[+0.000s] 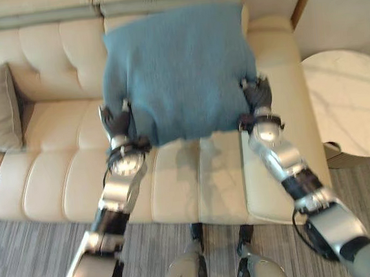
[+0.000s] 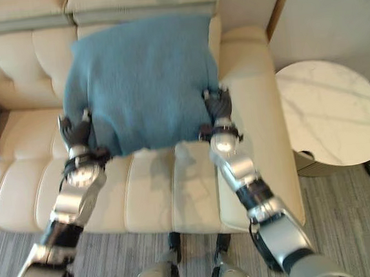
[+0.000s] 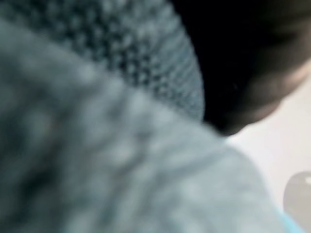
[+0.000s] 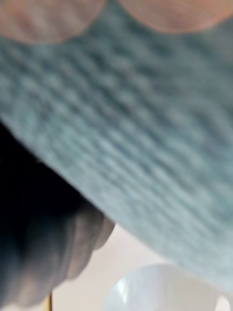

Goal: Pick up all the scattered cushions and arrange them neatly on the sofa.

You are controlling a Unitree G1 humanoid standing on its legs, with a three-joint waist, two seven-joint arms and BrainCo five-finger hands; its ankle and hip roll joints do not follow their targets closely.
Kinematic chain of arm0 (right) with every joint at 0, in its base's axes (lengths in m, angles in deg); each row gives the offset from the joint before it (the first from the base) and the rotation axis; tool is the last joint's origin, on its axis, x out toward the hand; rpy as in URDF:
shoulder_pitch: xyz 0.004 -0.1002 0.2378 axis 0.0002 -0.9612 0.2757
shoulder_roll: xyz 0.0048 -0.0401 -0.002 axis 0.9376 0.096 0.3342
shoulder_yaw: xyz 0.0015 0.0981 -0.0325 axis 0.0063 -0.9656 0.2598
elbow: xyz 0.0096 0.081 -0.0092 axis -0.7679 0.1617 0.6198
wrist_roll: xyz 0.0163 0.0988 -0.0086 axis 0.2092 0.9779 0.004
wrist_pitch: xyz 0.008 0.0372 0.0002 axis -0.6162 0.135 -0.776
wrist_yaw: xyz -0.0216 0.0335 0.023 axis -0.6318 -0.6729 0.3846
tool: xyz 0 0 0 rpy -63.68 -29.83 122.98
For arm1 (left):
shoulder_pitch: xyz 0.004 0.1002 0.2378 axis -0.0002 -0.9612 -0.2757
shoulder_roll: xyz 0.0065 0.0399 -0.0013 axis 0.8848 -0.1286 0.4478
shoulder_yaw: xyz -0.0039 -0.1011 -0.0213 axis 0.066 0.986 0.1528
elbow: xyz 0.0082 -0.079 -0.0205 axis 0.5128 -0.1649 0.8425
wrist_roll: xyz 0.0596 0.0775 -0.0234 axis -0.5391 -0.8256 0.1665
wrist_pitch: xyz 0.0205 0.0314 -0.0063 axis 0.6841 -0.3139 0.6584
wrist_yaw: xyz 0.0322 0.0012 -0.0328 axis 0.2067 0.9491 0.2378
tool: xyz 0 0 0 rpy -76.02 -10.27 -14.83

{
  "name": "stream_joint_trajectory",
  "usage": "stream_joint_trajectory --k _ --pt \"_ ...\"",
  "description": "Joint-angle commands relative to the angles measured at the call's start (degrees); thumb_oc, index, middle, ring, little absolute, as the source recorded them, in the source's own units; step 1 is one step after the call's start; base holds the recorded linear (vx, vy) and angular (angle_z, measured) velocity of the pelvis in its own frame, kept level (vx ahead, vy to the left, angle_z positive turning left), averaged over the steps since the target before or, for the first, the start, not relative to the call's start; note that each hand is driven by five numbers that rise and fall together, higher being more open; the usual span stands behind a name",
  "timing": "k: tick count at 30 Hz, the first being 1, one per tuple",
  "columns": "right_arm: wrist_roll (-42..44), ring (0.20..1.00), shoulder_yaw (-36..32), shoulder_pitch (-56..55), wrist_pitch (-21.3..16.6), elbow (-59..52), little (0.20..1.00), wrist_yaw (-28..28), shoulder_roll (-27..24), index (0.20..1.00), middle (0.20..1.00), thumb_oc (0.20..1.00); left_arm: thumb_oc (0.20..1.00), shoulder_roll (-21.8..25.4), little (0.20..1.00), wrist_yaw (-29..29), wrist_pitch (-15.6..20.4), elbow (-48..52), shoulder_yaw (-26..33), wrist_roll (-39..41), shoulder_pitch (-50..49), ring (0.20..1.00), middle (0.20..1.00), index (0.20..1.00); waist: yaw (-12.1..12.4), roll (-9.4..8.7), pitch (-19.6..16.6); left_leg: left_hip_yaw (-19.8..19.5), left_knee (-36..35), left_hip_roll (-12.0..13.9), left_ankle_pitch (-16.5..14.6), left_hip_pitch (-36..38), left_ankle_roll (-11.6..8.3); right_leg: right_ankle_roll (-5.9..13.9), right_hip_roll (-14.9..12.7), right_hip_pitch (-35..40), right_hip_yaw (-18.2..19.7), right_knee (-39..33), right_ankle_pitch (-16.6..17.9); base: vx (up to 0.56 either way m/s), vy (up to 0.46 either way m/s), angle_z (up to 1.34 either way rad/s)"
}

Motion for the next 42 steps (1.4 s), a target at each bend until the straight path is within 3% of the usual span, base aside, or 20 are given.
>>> stream_joint_trajectory --k 1,5,7,9,10,14,15,16,17,26,29,32,35,38,39,40,41,42 --pt "-7.1 0.2 1.4 15.9 -7.0 -3.1 0.2 -4.1 1.6 0.2 0.2 0.2 0.2 3.0 0.2 1.1 7.2 -1.6 -7.3 -5.6 19.2 0.2 0.2 0.2 0.4 -2.53 3.4 -1.4 3.8 -1.6 -8.2 -0.3 -2.39 3.49 -2.4 -3.1 4.4 9.8 -12.1 -0.03 0.036 0.21" --pt "-10.4 0.2 3.0 26.9 -6.5 5.9 0.2 -7.9 -3.8 0.2 0.2 0.2 0.2 5.6 0.2 2.0 7.1 -12.7 -12.5 -6.7 34.0 0.2 0.2 0.2 0.0 -2.34 4.7 -1.9 4.9 -1.6 -6.9 -6.8 -3.26 4.21 -2.8 -9.5 4.1 11.5 -11.7 -0.01 0.04 0.18" --pt "-15.7 0.2 8.0 34.2 -4.2 12.2 0.2 -9.2 -10.2 0.2 0.2 0.2 0.2 8.2 0.2 4.1 5.4 -19.0 -17.3 -10.4 42.9 0.2 0.2 0.2 -0.1 -2.72 5.1 -1.9 5.6 -1.5 -6.3 -10.3 -3.79 4.67 -3.0 -13.0 4.0 12.4 -11.5 -0.01 0.03 0.09" --pt "-16.8 0.2 10.5 36.7 -4.2 14.3 0.2 -9.9 -12.0 0.2 0.2 0.2 0.2 8.7 0.2 4.5 4.7 -21.8 -20.5 -11.9 47.7 0.2 0.2 0.2 -0.3 -2.87 5.6 -1.9 6.0 -1.4 -6.0 -12.4 -3.98 4.86 -3.1 -15.2 4.0 13.2 -11.3 -0.01 0.026 0.12" --pt "-17.9 0.2 14.0 40.4 -4.4 17.6 0.2 -11.0 -15.5 0.2 0.2 0.2 0.2 11.4 0.2 5.0 3.3 -26.5 -25.6 -15.3 54.4 0.2 0.2 0.2 -0.8 -3.18 6.2 -2.1 6.5 -1.3 -5.6 -15.0 -4.22 5.14 -3.2 -17.6 3.9 13.7 -10.9 0.01 0.049 0.13" --pt "-20.7 0.2 15.6 42.3 -4.5 20.5 0.2 -16.6 -20.8 0.2 0.2 0.2 0.2 15.5 0.2 7.7 -1.6 -32.8 -31.6 -23.4 60.6 0.2 0.2 0.2 -1.0 -3.59 7.0 -2.6 7.7 -1.4 -5.8 -19.6 -3.81 5.54 -3.3 -21.9 4.1 14.3 -10.4 0.02 0.033 0.06" --pt "-20.7 1.0 15.6 42.4 -4.5 20.5 1.0 -16.6 -20.9 1.0 1.0 1.0 0.2 15.4 0.2 7.7 -1.6 -33.0 -31.7 -23.5 60.8 0.2 0.2 0.2 -1.0 -3.69 6.9 -2.6 7.9 -1.4 -5.9 -19.9 -3.8 5.53 -3.3 -22.2 4.2 14.3 -10.3 0.0 0.0 0.0" --pt "-20.9 1.0 16.2 41.6 -3.4 22.2 1.0 -15.9 -21.5 1.0 1.0 1.0 0.498 16.8 0.498 7.1 -4.2 -35.2 -32.9 -26.2 60.8 0.498 0.498 0.498 -0.9 -3.93 7.7 -2.7 8.1 -1.5 -5.9 -20.9 -3.52 5.8 -3.3 -23.1 4.3 14.1 -9.8 0.04 0.026 0.0" --pt "-21.1 1.0 17.1 40.7 -1.8 24.7 1.0 -14.4 -21.1 1.0 1.0 1.0 1.0 17.0 1.0 6.1 -5.5 -39.0 -32.5 -26.0 60.0 1.0 1.0 1.0 -1.0 -4.25 8.0 -2.4 7.8 -1.4 -5.7 -21.1 -3.27 5.86 -3.1 -23.3 4.5 13.3 -9.4 0.04 0.025 -0.02" --pt "-18.2 1.0 20.6 34.0 -0.2 28.6 1.0 -2.0 -18.4 1.0 1.0 1.0 1.0 22.1 1.0 -0.8 -7.9 -46.3 -32.3 -26.8 52.6 1.0 1.0 1.0 -2.0 -4.46 8.6 -1.3 6.4 -1.5 -5.7 -17.6 -2.74 5.21 -2.6 -20.6 6.3 10.7 -8.9 0.01 0.0 -0.09" --pt "-18.3 1.0 19.5 29.2 0.3 26.2 1.0 0.8 -18.0 1.0 1.0 1.0 1.0 24.0 1.0 -3.6 -8.1 -44.8 -28.8 -25.8 46.8 1.0 1.0 1.0 -2.2 -4.32 8.9 -0.9 5.4 -1.7 -5.8 -14.1 -2.77 5.17 -2.4 -17.2 6.3 9.4 -8.6 0.0 -0.002 -0.08" --pt "-17.1 1.0 13.8 20.9 0.5 21.7 1.0 2.1 -16.4 1.0 1.0 1.0 1.0 24.9 1.0 -4.5 -7.2 -41.6 -20.8 -22.7 36.2 1.0 1.0 1.0 -2.4 -4.36 8.8 -0.2 3.4 -1.7 -5.9 -9.8 -2.81 5.22 -2.0 -13.2 6.6 7.7 -8.1 0.02 0.004 -0.06" --pt "-14.8 1.0 5.6 9.4 0.6 15.5 1.0 3.4 -14.0 1.0 1.0 1.0 1.0 22.5 1.0 -5.3 -3.9 -34.1 -8.2 -15.2 20.8 1.0 1.0 1.0 -2.6 -4.39 8.2 0.3 1.0 -1.7 -6.1 -5.0 -2.84 5.21 -1.6 -9.2 6.7 6.0 -7.8 0.04 0.023 -0.14" --pt "-12.7 1.0 -1.8 -4.6 0.5 8.1 1.0 6.3 -10.0 1.0 1.0 1.0 1.0 16.4 1.0 -8.1 0.4 -23.9 3.1 -6.4 3.3 1.0 1.0 1.0 -2.8 -4.28 6.1 0.9 -1.7 -1.9 -6.5 0.7 -2.6 5.31 -1.2 -3.9 6.7 3.8 -7.5 0.08 0.04 -0.13" --pt "-10.2 1.0 -3.6 -10.0 -0.1 5.2 1.0 8.4 -8.0 1.0 1.0 1.0 1.0 11.1 1.0 -10.0 3.2 -20.5 7.3 0.3 -4.1 1.0 1.0 1.0 -2.8 -4.52 5.4 1.0 -2.8 -1.9 -6.7 3.2 -2.56 5.37 -1.1 -1.5 6.5 3.0 -7.5 0.06 0.013 -0.13" --pt "-10.2 1.0 -3.5 -10.2 0.0 5.1 1.0 8.4 -8.0 1.0 1.0 1.0 1.0 11.1 1.0 -10.0 3.2 -20.3 7.4 0.2 -4.4 1.0 1.0 1.0 -2.9 -4.48 5.2 1.0 -3.0 -1.9 -6.4 3.1 -2.52 5.35 -1.1 -1.6 6.4 2.8 -7.2 0.09 0.038 -0.12" --pt "-4.6 1.0 -5.6 -19.1 -0.3 2.1 1.0 14.0 -4.8 1.0 1.0 1.0 1.0 5.7 1.0 -13.9 5.0 -16.8 10.6 5.4 -12.9 1.0 1.0 1.0 -3.6 -4.94 3.6 1.6 -3.6 -1.9 -7.5 6.5 -2.35 5.63 -1.0 1.8 6.5 1.4 -7.2 0.08 0.062 -0.07" --pt "-4.8 1.0 -6.3 -22.3 -0.4 1.2 1.0 15.0 -4.1 1.0 1.0 1.0 1.0 4.0 1.0 -15.1 4.3 -16.1 11.3 5.4 -16.4 1.0 1.0 1.0 -3.8 -4.96 2.3 1.9 -3.6 -1.9 -7.8 7.3 -2.22 5.8 -1.1 3.1 6.4 0.5 -6.7 0.1 0.091 -0.04"
